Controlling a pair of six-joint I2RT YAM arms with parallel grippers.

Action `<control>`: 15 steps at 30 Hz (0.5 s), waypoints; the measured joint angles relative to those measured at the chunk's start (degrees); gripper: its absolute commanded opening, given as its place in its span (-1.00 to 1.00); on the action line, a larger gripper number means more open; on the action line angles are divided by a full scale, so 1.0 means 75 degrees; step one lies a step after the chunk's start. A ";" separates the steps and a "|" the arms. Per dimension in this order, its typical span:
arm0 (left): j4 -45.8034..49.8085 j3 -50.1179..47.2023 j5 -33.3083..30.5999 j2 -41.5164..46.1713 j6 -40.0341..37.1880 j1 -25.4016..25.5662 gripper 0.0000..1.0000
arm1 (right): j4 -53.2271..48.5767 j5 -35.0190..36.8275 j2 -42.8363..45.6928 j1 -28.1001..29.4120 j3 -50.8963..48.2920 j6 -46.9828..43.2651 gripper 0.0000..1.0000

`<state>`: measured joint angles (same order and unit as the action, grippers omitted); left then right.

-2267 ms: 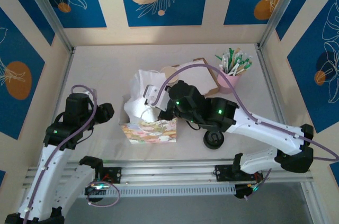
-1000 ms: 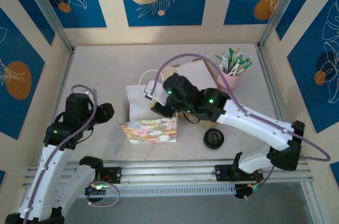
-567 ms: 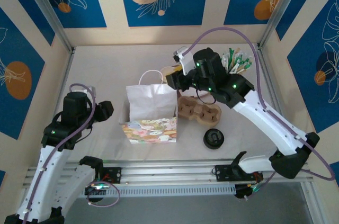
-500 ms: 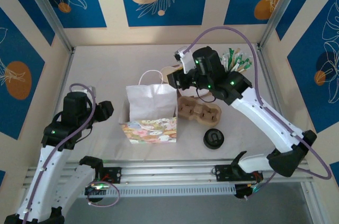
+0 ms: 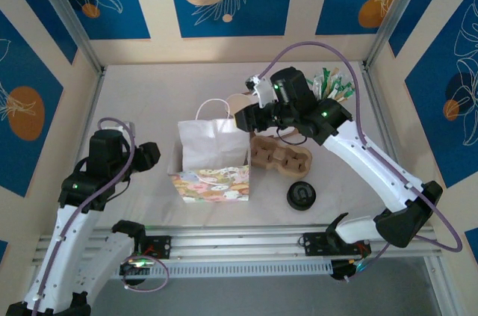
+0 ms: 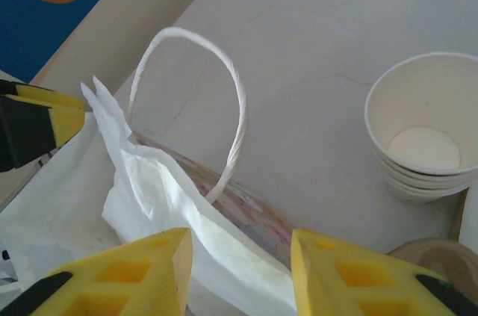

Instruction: Pack the takeout coffee

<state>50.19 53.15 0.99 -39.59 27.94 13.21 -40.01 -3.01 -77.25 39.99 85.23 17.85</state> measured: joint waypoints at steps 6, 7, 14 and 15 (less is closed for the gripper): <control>0.0003 0.0000 0.0000 0.0000 0.0000 0.0000 0.09 | -0.0187 -0.0035 0.0000 0.0058 -0.0038 -0.0154 -0.15; 0.0003 0.0000 0.0000 0.0000 -0.0003 0.0000 0.09 | -0.0236 -0.0029 0.0000 0.0102 -0.0038 -0.0221 -0.13; 0.0006 0.0000 0.0000 0.0000 -0.0003 0.0000 0.09 | -0.0662 0.0143 -0.0017 0.0554 -0.0035 -0.0842 -0.22; 0.0006 0.0000 0.0000 0.0000 -0.0003 0.0000 0.09 | -0.0705 0.0149 -0.0023 0.0621 -0.0035 -0.0924 -0.24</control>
<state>50.24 53.15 0.99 -39.59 27.92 13.21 -45.30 -1.89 -77.43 44.64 84.97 10.92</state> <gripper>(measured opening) 0.546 0.398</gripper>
